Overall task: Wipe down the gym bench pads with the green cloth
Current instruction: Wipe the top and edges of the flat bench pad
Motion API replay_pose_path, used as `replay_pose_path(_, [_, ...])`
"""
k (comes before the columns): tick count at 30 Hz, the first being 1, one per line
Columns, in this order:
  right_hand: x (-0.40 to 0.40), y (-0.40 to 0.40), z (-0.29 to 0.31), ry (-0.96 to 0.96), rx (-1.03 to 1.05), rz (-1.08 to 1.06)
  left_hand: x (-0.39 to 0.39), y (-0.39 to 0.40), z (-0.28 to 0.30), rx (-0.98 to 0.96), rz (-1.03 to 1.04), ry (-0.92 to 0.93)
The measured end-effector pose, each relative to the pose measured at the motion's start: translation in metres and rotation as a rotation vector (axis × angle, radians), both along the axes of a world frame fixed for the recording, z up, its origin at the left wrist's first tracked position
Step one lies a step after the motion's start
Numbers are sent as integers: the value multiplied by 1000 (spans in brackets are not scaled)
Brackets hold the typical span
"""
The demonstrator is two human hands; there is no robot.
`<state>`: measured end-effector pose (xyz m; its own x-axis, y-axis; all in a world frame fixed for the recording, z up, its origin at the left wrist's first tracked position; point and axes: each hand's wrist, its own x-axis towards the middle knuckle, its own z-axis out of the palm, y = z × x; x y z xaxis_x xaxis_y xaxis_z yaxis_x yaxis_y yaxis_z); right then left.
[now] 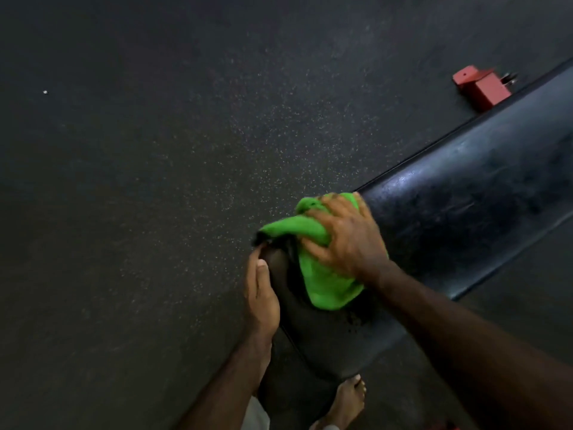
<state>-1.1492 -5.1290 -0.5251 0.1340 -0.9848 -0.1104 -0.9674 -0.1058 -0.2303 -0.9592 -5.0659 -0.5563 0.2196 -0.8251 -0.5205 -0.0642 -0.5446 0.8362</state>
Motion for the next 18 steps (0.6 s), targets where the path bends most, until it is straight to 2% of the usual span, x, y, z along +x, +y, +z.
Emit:
replay_pose_path(3, [33, 3, 3, -92, -13, -459, 9, -11, -1, 62, -13, 166])
replay_pose_path(4, [52, 11, 2, -128, -5, -496, 10, -16, 4, 126, 42, 253])
replay_pose_path(5, [68, 21, 2, -153, -1, -430, 10, -20, 11, 211, 117, 335])
replay_pose_path(7, [79, 40, 0, -157, 1, -120, 12, -25, 20, 413, 220, 465])
replay_pose_path(9, [62, 34, -1, -110, -11, 119, 20, -24, 20, 524, 258, 509])
replay_pose_path(10, [52, 25, -2, -68, -17, 153, 24, -23, 19, 557, 255, 502])
replay_pose_path(11, [44, 15, -2, -31, -15, 105, 25, -22, 19, 573, 262, 482])
replay_pose_path(15, [73, 10, 4, -53, 56, -400, 31, -22, 18, 566, 281, 459])
replay_pose_path(16, [88, 16, 4, -70, 66, -383, 32, -22, 21, 576, 298, 482])
replay_pose_path(18, [102, 31, 1, -82, 90, -100, 31, -25, 27, 584, 332, 520])
